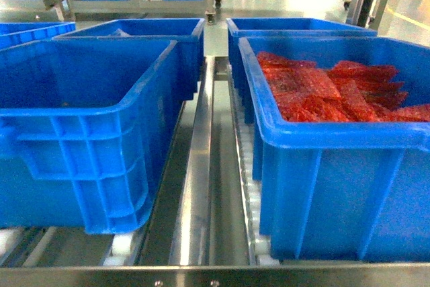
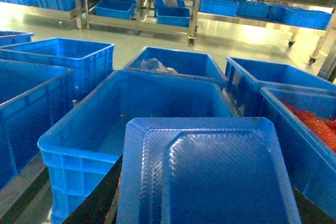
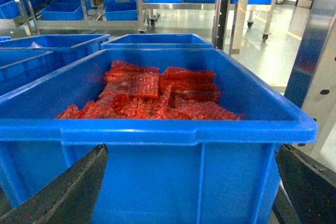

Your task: Pick blue part to blue bin on bottom shelf

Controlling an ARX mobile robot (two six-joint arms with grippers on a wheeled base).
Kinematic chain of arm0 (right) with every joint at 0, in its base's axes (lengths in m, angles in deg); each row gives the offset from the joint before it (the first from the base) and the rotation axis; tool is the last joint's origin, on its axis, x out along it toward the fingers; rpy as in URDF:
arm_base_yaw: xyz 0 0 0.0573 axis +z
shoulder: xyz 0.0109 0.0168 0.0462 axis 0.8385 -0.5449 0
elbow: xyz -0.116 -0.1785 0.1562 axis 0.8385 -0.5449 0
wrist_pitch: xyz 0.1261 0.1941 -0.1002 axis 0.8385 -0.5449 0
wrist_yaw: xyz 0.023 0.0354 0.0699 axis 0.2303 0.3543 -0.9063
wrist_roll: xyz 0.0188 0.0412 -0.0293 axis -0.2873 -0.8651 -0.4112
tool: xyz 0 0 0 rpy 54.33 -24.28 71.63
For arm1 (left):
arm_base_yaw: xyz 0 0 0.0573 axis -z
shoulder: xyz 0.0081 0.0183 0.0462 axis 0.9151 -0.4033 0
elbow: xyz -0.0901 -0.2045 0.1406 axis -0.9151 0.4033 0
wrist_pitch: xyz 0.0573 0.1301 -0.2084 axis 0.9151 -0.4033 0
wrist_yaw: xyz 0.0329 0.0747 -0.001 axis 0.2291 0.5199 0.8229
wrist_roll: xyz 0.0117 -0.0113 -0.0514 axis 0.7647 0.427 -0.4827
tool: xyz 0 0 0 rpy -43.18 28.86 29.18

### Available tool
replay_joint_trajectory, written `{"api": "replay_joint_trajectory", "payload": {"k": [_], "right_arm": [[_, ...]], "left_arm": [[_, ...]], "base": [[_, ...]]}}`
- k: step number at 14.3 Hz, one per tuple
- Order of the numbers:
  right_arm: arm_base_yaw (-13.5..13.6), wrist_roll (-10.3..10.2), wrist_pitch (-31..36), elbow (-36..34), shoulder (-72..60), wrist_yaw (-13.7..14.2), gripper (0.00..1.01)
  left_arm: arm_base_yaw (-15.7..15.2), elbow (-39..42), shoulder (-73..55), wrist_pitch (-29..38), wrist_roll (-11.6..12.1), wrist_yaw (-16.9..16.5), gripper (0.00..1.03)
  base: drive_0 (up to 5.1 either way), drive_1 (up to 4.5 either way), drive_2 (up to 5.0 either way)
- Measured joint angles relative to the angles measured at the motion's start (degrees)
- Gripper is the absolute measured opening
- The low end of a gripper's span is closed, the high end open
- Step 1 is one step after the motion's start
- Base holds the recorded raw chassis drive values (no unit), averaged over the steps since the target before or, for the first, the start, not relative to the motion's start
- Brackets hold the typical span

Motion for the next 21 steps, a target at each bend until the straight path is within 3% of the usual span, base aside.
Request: {"api": "replay_joint_trajectory", "payload": {"k": [21], "right_arm": [[0.0,0.0,-0.2,0.0,0.0,0.0,0.98]], "left_arm": [[0.0,0.0,-0.1,0.0,0.0,0.0,0.43]], "base": [[0.0,0.00,0.0]]}}
